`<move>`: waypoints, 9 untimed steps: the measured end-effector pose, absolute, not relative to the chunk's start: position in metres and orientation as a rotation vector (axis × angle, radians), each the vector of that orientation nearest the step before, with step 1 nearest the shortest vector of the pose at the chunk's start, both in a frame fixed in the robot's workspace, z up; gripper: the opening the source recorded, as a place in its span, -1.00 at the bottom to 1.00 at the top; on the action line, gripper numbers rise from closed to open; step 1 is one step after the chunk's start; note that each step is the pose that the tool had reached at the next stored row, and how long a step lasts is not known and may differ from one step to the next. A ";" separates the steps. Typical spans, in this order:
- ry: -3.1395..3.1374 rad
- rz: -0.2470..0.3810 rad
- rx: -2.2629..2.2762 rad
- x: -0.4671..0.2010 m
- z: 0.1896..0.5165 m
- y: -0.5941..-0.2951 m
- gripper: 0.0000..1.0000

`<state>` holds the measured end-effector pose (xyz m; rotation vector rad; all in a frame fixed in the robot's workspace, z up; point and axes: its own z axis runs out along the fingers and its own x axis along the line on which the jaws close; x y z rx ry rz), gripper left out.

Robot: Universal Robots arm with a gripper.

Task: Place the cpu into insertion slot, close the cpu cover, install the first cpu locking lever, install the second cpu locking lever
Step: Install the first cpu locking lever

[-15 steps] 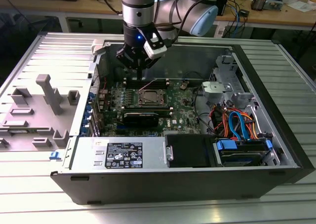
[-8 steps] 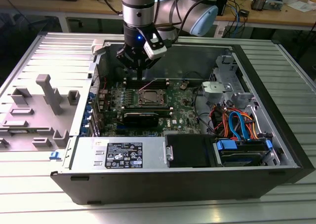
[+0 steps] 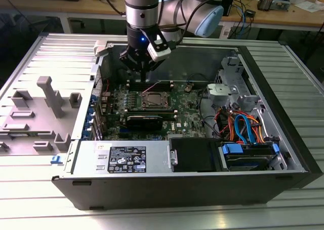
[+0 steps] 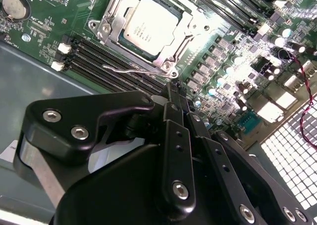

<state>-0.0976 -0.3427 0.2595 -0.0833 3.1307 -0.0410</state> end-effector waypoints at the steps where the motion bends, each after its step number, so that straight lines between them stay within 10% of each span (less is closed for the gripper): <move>1: 3.131 -0.041 -0.081 -0.095 0.257 -0.343 -0.79; 9: 3.137 -0.041 -0.090 -0.088 0.247 -0.340 -0.79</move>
